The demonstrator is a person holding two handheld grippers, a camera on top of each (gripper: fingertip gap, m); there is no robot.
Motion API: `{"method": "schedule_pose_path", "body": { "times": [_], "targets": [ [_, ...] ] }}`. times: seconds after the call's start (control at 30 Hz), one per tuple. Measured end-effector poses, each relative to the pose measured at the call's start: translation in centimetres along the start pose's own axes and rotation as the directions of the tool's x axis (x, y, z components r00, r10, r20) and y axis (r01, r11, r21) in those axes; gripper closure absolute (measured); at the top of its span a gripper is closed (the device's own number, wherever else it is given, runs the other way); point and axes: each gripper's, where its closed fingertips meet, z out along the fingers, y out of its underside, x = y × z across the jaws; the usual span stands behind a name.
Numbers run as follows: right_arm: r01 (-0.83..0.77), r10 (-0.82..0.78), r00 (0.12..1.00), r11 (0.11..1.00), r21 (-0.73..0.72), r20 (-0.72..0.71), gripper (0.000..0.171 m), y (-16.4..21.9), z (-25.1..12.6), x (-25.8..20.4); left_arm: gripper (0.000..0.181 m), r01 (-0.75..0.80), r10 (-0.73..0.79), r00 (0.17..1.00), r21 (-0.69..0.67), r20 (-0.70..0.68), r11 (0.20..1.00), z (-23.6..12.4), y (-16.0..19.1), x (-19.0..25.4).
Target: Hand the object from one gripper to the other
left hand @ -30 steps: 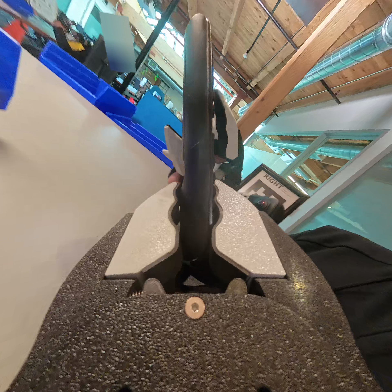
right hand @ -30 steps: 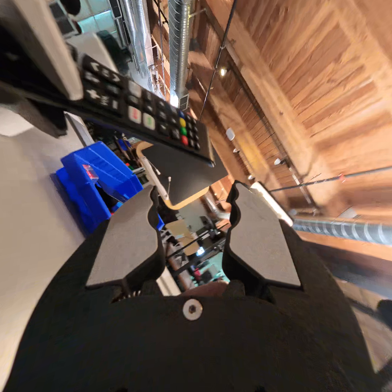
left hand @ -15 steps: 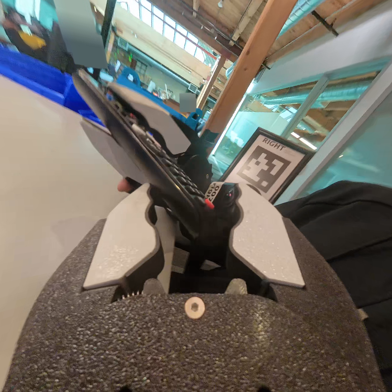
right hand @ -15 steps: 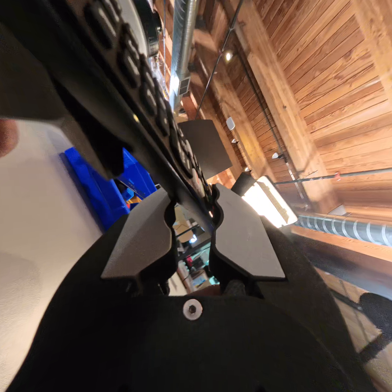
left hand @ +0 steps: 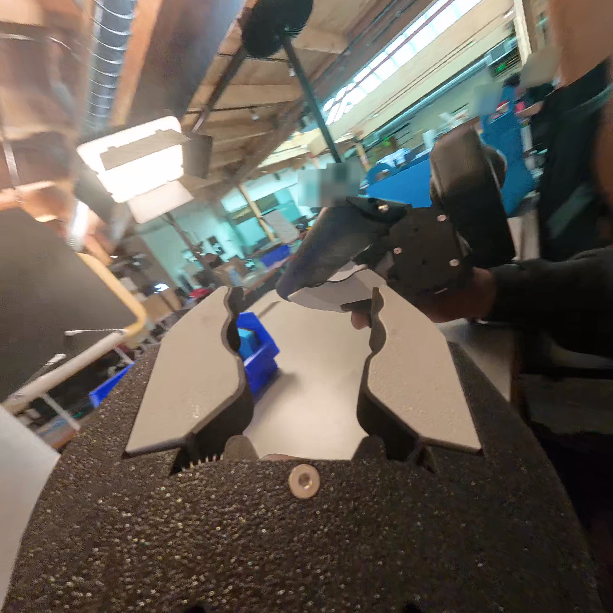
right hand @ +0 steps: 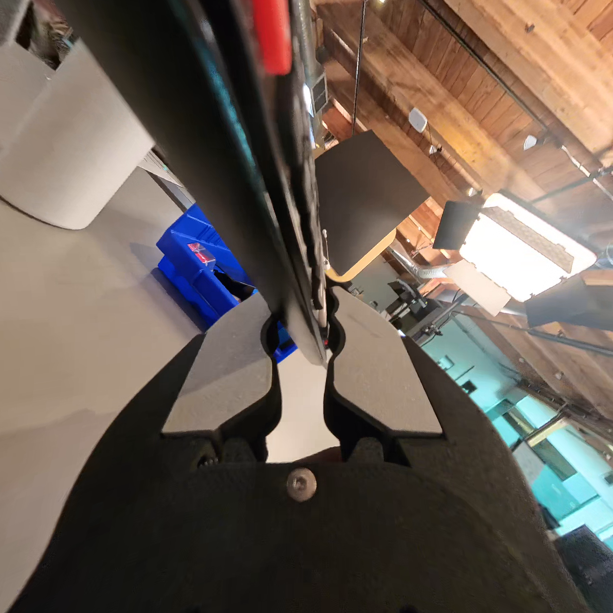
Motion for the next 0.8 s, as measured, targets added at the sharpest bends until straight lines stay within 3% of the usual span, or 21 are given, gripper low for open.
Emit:
{"method": "schedule_pose_path", "body": {
  "times": [0.13, 0.33, 0.53, 0.7, 0.8],
  "targets": [
    [-0.122, 0.123, 0.992, 0.991, -0.048, 0.032, 0.146, 0.2, 0.3, -0.6, 0.106, -0.069, 0.069, 0.988, -0.01, 0.136, 0.998, 1.1, 0.2, 0.3],
    [-0.204, 0.213, 0.973, 0.975, -0.091, 0.095, 0.146, -0.9, 0.4, -2.6, 0.107, -0.046, 0.044, 0.979, 0.008, 0.198, 0.999, 1.3, -0.5, 0.4],
    [-0.097, 0.104, 0.987, 0.993, -0.064, 0.126, 0.145, -2.7, 0.2, -5.0, 0.107, -0.01, 0.01, 0.982, -0.004, 0.188, 1.0, 1.3, 0.1, 0.3],
    [0.017, -0.015, 0.988, 1.0, -0.011, 0.151, 0.147, -4.1, 0.0, -7.0, 0.127, -0.054, 0.047, 0.974, 0.024, 0.223, 0.998, 0.6, -0.4, 0.0],
    [0.014, -0.015, 0.989, 1.0, 0.006, 0.15, 0.147, -4.4, -0.2, -7.1, 0.128, -0.065, 0.059, 0.972, 0.02, 0.227, 0.998, 0.5, -0.6, -0.1]
  ]
}}
